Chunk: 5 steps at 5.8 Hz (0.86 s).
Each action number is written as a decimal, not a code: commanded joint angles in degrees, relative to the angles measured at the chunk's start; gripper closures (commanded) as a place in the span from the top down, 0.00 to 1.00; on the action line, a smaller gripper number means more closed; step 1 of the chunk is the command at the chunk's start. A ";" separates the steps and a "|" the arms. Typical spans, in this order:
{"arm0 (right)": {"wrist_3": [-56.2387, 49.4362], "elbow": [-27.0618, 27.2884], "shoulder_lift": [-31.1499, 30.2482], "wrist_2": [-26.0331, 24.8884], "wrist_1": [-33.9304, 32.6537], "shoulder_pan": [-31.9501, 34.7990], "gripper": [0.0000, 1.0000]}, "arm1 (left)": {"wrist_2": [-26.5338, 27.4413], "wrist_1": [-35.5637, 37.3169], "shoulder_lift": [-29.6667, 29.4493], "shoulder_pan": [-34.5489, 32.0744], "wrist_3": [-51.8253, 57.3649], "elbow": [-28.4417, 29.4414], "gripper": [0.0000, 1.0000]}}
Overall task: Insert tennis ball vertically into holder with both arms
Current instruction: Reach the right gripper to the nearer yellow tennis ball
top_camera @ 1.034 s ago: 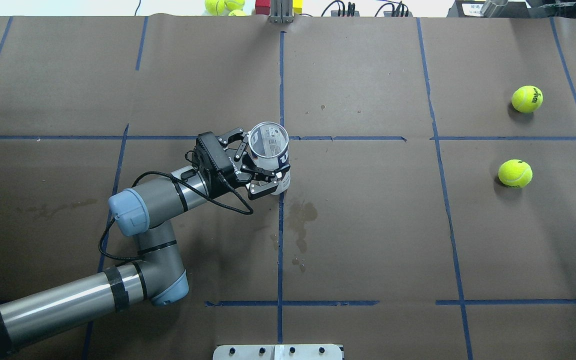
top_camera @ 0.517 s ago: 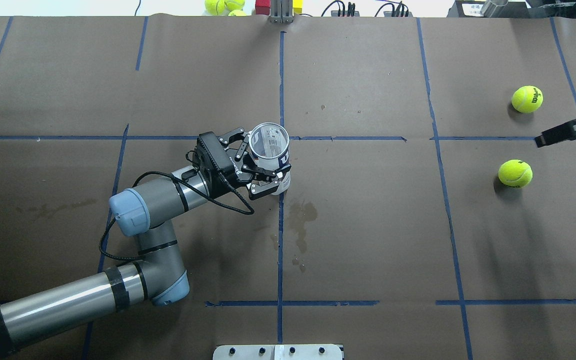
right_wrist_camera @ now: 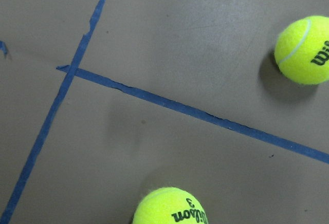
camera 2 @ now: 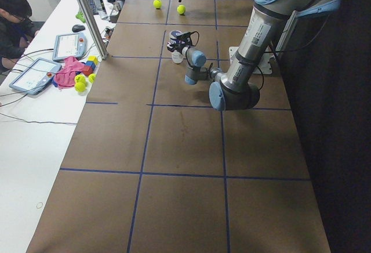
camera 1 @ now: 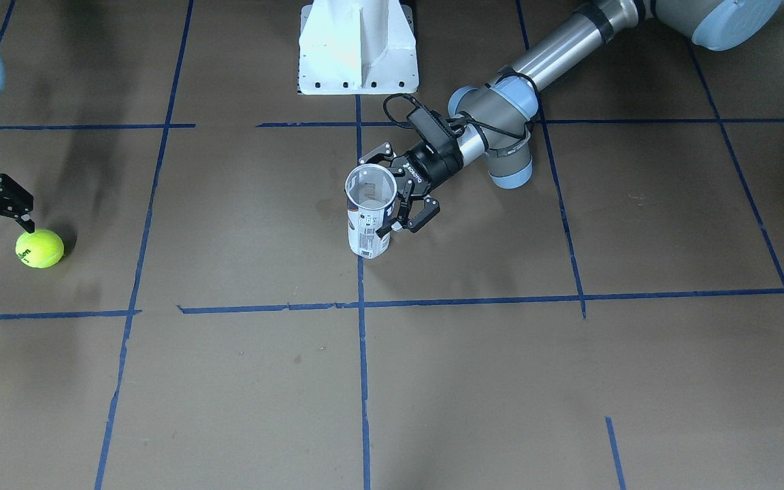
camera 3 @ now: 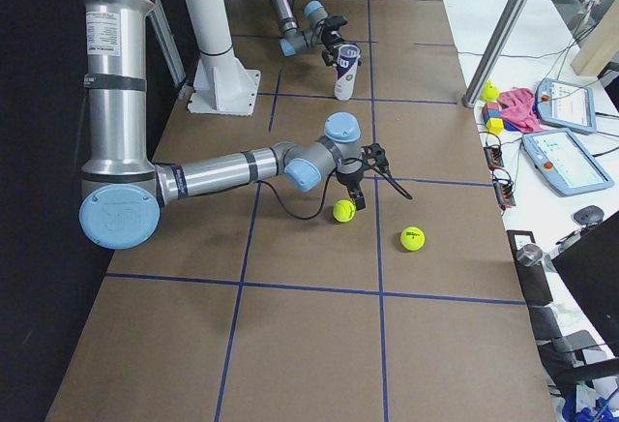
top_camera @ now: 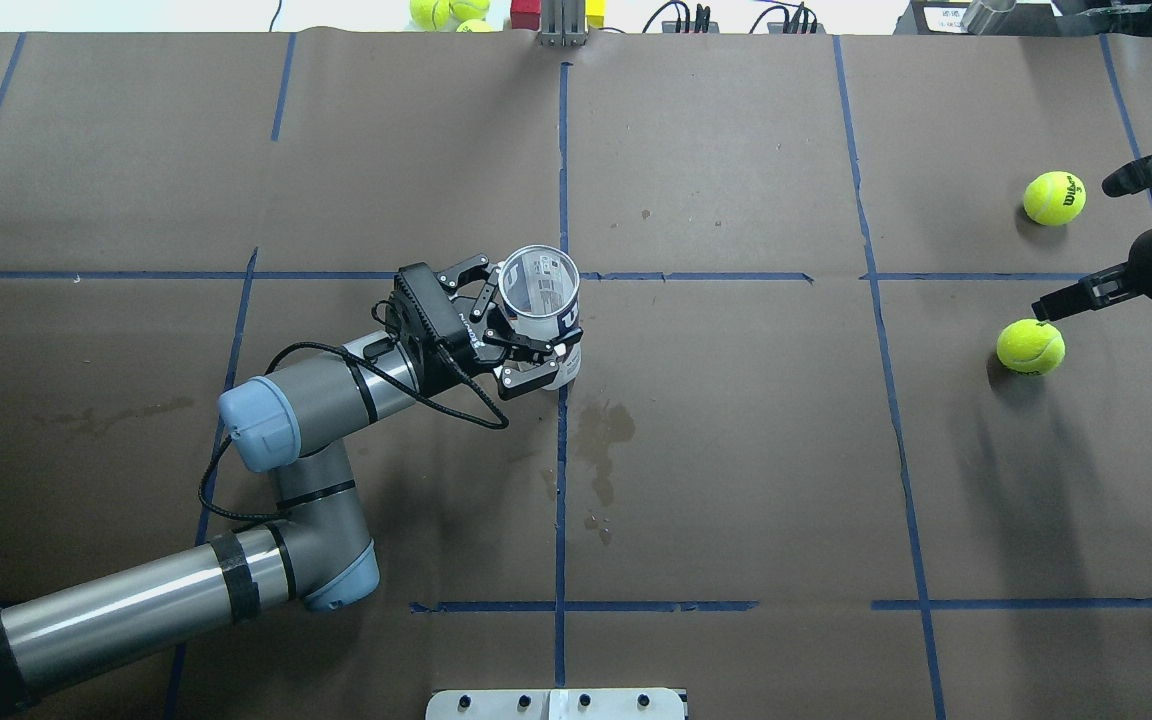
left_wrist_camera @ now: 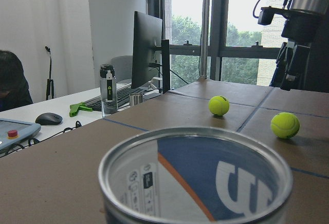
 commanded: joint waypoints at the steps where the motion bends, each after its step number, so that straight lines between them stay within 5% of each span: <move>1: -0.02 -1.92 0.15 -0.05 0.44 -2.16 1.00 | 0.00 0.00 0.11 0.00 0.06 0.00 0.95; 5: -0.28 -8.25 4.28 -0.23 0.80 -4.89 1.00 | 0.00 -0.09 0.11 0.00 0.06 0.00 0.95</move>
